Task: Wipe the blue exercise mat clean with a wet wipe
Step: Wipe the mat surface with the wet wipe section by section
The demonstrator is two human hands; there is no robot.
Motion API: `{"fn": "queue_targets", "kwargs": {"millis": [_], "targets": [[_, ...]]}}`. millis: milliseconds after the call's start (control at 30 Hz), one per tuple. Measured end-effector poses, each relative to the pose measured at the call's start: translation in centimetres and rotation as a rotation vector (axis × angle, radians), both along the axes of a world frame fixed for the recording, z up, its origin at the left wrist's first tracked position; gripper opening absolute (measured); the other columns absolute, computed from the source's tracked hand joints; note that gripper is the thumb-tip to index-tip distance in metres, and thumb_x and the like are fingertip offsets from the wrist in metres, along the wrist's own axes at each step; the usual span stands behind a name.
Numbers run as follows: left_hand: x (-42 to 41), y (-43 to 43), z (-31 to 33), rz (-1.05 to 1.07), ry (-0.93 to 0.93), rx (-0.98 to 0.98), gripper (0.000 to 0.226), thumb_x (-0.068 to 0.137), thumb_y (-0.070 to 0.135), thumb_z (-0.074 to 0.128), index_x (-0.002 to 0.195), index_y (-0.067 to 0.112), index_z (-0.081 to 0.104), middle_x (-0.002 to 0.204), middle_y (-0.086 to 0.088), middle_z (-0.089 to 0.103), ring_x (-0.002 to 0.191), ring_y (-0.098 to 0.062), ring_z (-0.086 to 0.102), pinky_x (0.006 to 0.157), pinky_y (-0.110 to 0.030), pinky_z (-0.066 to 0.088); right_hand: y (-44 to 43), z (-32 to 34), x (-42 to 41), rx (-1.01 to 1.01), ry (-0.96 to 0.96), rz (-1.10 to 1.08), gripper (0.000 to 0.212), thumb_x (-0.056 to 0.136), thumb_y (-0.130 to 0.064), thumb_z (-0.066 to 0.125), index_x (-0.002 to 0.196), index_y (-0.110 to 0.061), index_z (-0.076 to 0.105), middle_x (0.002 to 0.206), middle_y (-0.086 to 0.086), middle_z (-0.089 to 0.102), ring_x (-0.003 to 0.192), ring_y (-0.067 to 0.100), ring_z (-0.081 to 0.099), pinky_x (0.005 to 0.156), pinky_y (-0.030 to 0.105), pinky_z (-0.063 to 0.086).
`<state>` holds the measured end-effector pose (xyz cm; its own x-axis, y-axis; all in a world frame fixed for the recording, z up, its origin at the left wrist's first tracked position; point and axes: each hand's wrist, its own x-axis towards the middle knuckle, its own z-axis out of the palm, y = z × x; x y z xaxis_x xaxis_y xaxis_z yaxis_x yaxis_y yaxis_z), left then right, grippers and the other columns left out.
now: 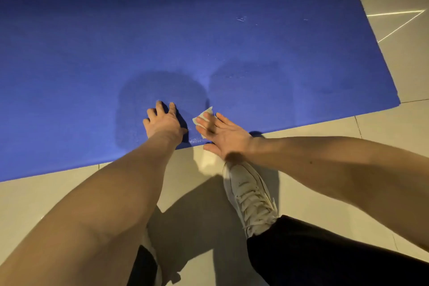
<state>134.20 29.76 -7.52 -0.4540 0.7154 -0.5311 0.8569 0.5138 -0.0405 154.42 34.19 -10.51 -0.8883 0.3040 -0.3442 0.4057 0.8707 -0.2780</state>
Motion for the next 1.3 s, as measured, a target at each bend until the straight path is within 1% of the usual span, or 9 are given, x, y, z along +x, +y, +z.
{"fn": "queue_targets", "kwargs": {"millis": [233, 500, 600, 700, 833, 1033, 1100, 1200, 1300], "targets": [[-0.2, -0.3, -0.2, 0.011, -0.033, 0.014, 0.089, 0.087, 0.053, 0.067, 0.156, 0.033, 0.016, 0.161, -0.004, 0.008, 0.139, -0.034, 0.018, 0.111, -0.043, 0.028, 4.4, 0.7, 11.3, 0.111, -0.115, -0.084, 0.068, 0.105, -0.053, 0.012, 0.164, -0.018, 0.01, 0.171, -0.005, -0.004, 0.157, 0.017, -0.013, 0.128, 0.047, 0.004], [-0.3, -0.1, -0.4, 0.008, -0.033, 0.01, 0.091, 0.087, 0.054, 0.068, 0.158, 0.032, 0.015, 0.161, -0.006, 0.008, 0.139, -0.035, 0.017, 0.114, -0.044, 0.027, 1.1, -0.2, 4.2, 0.091, 0.028, -0.041, 0.07, 0.109, -0.054, 0.02, 0.158, -0.004, 0.028, 0.165, 0.016, 0.027, 0.154, 0.038, 0.016, 0.126, 0.05, 0.015], [-0.3, -0.2, -0.4, 0.009, -0.04, 0.023, 0.09, 0.087, 0.055, 0.067, 0.158, 0.032, 0.016, 0.162, -0.006, 0.007, 0.14, -0.035, 0.017, 0.114, -0.045, 0.026, 0.5, -0.6, -0.4, 0.077, 0.035, 0.09, 0.077, 0.103, -0.058, 0.014, 0.16, -0.005, 0.013, 0.168, 0.015, 0.016, 0.155, 0.037, 0.001, 0.127, 0.05, 0.002], [-0.3, -0.2, -0.3, 0.013, -0.052, 0.031, 0.09, 0.088, 0.055, 0.067, 0.158, 0.032, 0.016, 0.162, -0.005, 0.007, 0.14, -0.034, 0.017, 0.114, -0.044, 0.026, 0.9, -1.1, -0.4, 0.085, -0.034, 0.166, 0.076, 0.1, -0.058, 0.022, 0.16, -0.012, 0.023, 0.168, 0.01, 0.02, 0.156, 0.037, 0.012, 0.124, 0.055, 0.02], [-0.3, -0.4, -0.2, 0.018, -0.064, 0.031, 0.09, 0.088, 0.054, 0.067, 0.158, 0.032, 0.015, 0.163, -0.005, 0.005, 0.141, -0.035, 0.015, 0.115, -0.045, 0.025, 3.7, -0.4, 4.1, 0.123, -0.029, -0.079, 0.072, 0.103, -0.059, 0.015, 0.164, -0.021, 0.008, 0.172, -0.004, -0.001, 0.157, 0.026, -0.013, 0.128, 0.044, -0.003], [-0.5, -0.5, -0.1, 0.04, -0.112, 0.049, 0.089, 0.088, 0.052, 0.069, 0.158, 0.033, 0.017, 0.163, -0.004, 0.005, 0.142, -0.034, 0.014, 0.116, -0.044, 0.025, 1.5, -0.1, 2.0, 0.094, -0.068, -0.434, 0.083, 0.099, -0.062, 0.019, 0.161, -0.006, 0.022, 0.169, 0.011, 0.014, 0.156, 0.038, 0.003, 0.125, 0.055, 0.012], [-1.0, -0.8, -0.1, 0.06, -0.146, 0.133, 0.08, 0.087, 0.049, 0.071, 0.154, 0.031, 0.03, 0.161, -0.004, 0.015, 0.139, -0.033, 0.019, 0.113, -0.044, 0.026, 0.1, -0.9, -0.8, 0.102, 0.023, -0.348, 0.08, 0.101, -0.058, 0.029, 0.157, 0.0, 0.032, 0.166, 0.018, 0.023, 0.154, 0.045, 0.013, 0.122, 0.06, 0.022], [-2.1, -1.4, -0.3, 0.094, -0.155, 0.324, 0.061, 0.089, 0.042, 0.071, 0.145, 0.027, 0.05, 0.155, -0.003, 0.032, 0.134, -0.031, 0.03, 0.108, -0.044, 0.028, -0.7, -0.8, -3.9, 0.082, -0.02, -0.053, 0.077, 0.104, -0.056, 0.021, 0.161, -0.006, 0.012, 0.17, 0.014, -0.001, 0.155, 0.037, -0.014, 0.127, 0.053, -0.001], [-3.0, -1.3, -0.4, 0.088, -0.116, 0.378, 0.059, 0.089, 0.042, 0.071, 0.142, 0.026, 0.052, 0.153, -0.002, 0.036, 0.133, -0.031, 0.032, 0.106, -0.044, 0.029, 1.3, -0.9, -4.2, 0.115, 0.003, 0.097, 0.079, 0.099, -0.057, 0.019, 0.16, -0.008, 0.026, 0.169, 0.009, 0.017, 0.157, 0.034, 0.004, 0.127, 0.052, 0.01]]}}
